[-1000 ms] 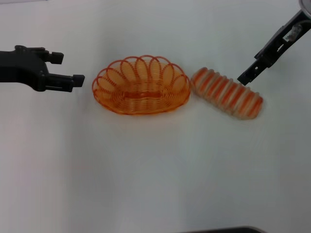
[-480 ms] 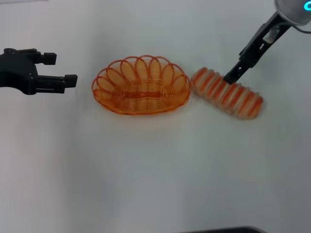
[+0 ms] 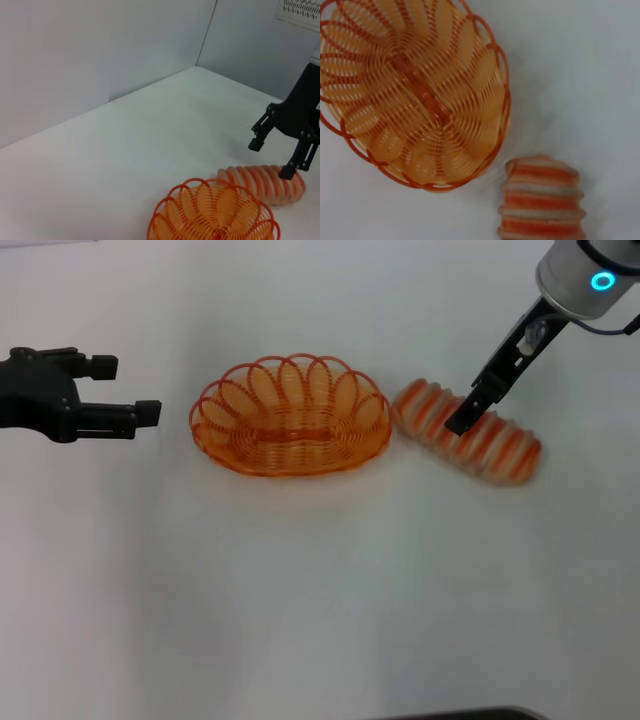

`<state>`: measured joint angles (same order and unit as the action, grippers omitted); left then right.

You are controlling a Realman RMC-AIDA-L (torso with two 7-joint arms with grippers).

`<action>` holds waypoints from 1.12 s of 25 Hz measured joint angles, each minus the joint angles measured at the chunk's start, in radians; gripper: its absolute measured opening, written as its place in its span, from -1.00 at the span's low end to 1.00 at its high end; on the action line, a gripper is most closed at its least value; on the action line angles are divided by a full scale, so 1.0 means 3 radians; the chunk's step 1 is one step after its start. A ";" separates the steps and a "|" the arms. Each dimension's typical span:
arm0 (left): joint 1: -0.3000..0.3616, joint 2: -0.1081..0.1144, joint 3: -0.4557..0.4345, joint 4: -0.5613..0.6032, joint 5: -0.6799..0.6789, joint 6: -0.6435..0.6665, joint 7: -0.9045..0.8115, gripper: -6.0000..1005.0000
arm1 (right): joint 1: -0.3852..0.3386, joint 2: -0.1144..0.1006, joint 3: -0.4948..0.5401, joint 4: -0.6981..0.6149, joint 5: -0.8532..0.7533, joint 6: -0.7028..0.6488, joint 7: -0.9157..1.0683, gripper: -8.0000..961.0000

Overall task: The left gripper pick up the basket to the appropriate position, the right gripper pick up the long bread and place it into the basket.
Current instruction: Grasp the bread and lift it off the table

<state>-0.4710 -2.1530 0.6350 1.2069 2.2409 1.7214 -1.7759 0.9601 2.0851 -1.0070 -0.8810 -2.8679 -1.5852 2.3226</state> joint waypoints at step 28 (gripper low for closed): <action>-0.0006 -0.0023 0.0007 -0.0047 0.0001 -0.0017 0.0070 0.76 | 0.0033 0.0014 -0.0252 0.0465 -0.0012 0.0382 0.0118 0.95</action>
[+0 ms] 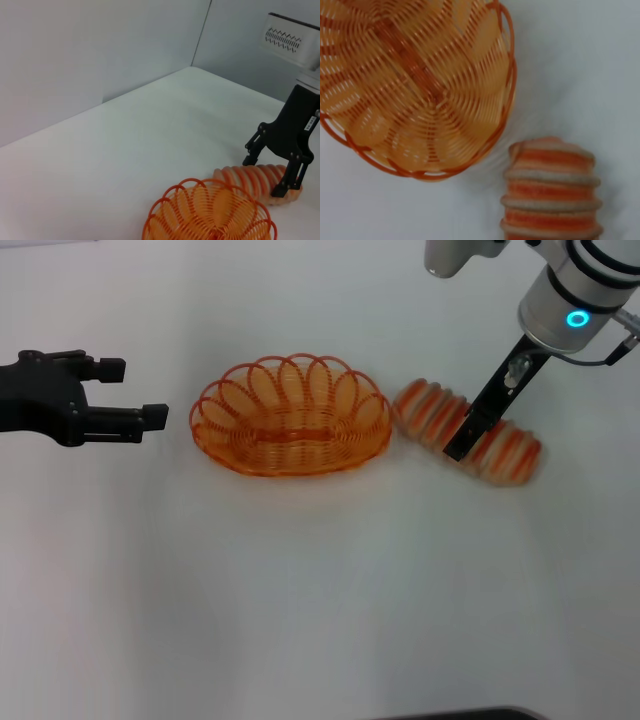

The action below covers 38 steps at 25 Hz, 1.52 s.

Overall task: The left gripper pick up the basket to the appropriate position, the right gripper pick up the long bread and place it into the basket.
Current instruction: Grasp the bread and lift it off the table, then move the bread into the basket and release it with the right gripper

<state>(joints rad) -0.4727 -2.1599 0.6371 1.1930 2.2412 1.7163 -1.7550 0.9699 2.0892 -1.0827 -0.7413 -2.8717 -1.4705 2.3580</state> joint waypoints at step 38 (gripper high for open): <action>-0.0026 0.0037 0.0014 0.0003 -0.0014 -0.0039 0.0040 0.76 | 0.0010 -0.0273 0.0030 -0.0715 -0.0073 -0.1051 0.0078 0.28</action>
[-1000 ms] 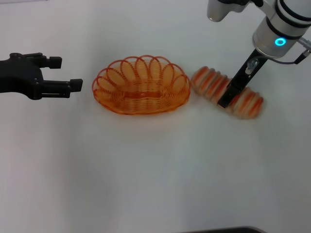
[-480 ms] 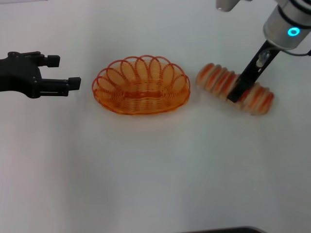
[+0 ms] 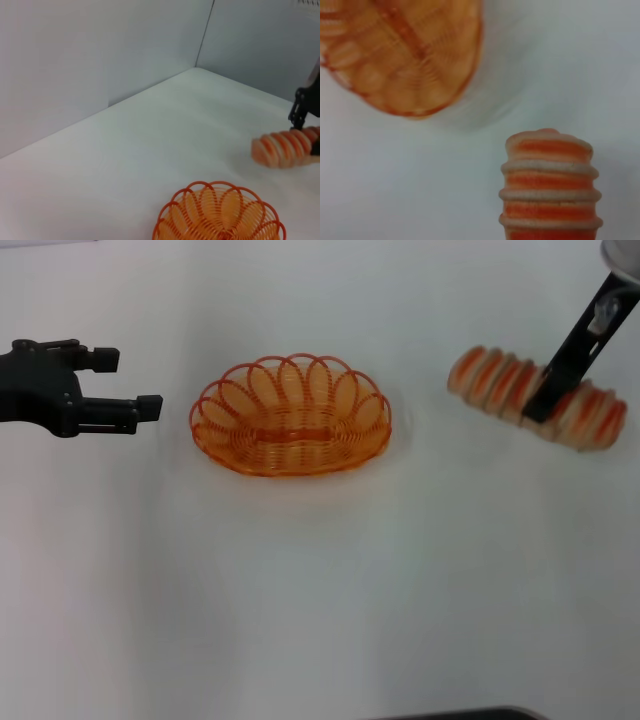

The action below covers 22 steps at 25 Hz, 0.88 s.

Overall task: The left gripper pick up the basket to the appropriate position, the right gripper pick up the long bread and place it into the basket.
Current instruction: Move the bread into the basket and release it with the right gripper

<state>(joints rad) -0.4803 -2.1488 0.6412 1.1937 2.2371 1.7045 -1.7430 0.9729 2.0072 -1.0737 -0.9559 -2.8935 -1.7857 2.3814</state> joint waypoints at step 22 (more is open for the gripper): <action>-0.0007 -0.0011 0.0005 -0.0004 -0.0010 0.0009 -0.0010 0.76 | 0.0645 0.0268 -0.0143 0.0001 -0.0107 0.0457 -0.0971 -0.12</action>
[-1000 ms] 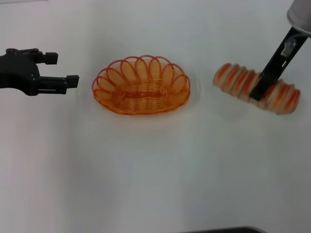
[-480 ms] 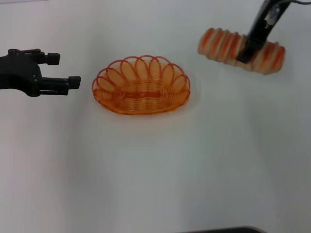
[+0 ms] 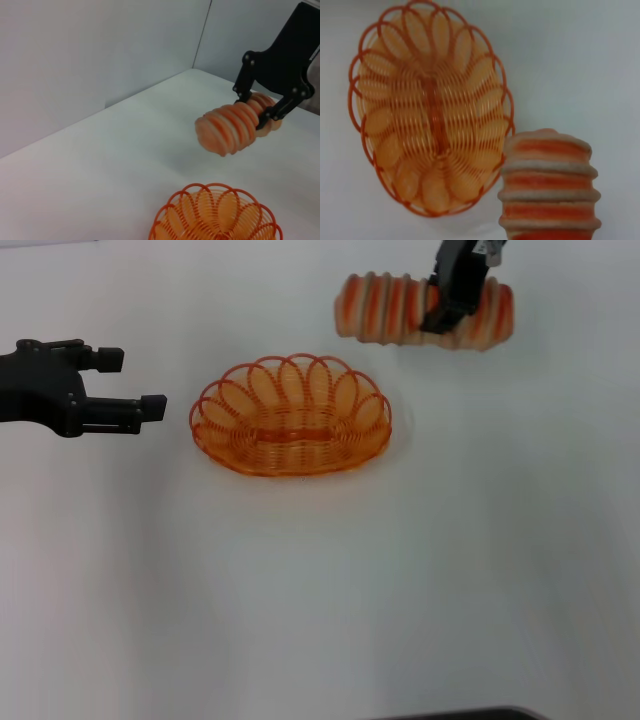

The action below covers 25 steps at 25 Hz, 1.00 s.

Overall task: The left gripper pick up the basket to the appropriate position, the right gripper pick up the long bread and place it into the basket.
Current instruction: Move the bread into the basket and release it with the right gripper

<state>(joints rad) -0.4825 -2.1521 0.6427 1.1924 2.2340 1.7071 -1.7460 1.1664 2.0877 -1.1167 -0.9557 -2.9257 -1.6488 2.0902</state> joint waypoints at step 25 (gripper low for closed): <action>-0.0013 -0.0021 0.0036 0.0019 -0.0007 -0.0001 -0.0014 0.76 | -0.0021 0.0050 -0.0982 0.0072 0.1131 0.0364 0.0322 -0.22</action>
<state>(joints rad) -0.4863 -2.1583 0.6535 1.1982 2.2318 1.7069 -1.7502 1.1602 2.1029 -1.4112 -0.9341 -2.5864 -1.5395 2.1868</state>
